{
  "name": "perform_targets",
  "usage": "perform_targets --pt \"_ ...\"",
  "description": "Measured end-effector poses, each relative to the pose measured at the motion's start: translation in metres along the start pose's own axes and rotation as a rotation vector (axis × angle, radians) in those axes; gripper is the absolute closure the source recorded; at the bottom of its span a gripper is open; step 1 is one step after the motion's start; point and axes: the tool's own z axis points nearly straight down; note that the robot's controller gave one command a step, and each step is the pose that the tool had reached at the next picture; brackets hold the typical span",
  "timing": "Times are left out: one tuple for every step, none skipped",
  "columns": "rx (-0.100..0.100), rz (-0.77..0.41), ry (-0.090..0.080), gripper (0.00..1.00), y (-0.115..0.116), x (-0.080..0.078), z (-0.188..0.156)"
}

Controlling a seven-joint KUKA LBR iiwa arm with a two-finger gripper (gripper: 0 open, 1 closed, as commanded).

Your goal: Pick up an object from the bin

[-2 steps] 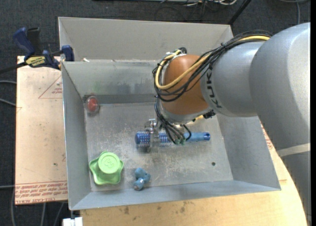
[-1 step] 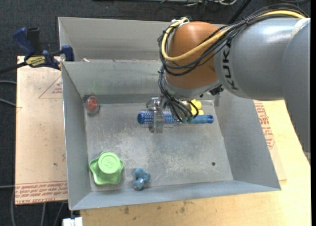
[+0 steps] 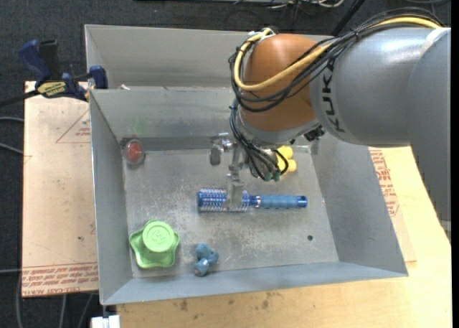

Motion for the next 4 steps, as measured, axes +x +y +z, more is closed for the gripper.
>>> perform_targets --pt "0.000 0.101 0.009 0.00 -0.002 0.027 0.100" --pt "0.002 -0.081 0.002 0.00 -0.049 0.035 0.092" --pt "0.000 -0.083 0.003 1.00 -0.048 0.035 0.093" --pt "0.001 -0.123 -0.007 1.00 -0.038 0.033 -0.016"
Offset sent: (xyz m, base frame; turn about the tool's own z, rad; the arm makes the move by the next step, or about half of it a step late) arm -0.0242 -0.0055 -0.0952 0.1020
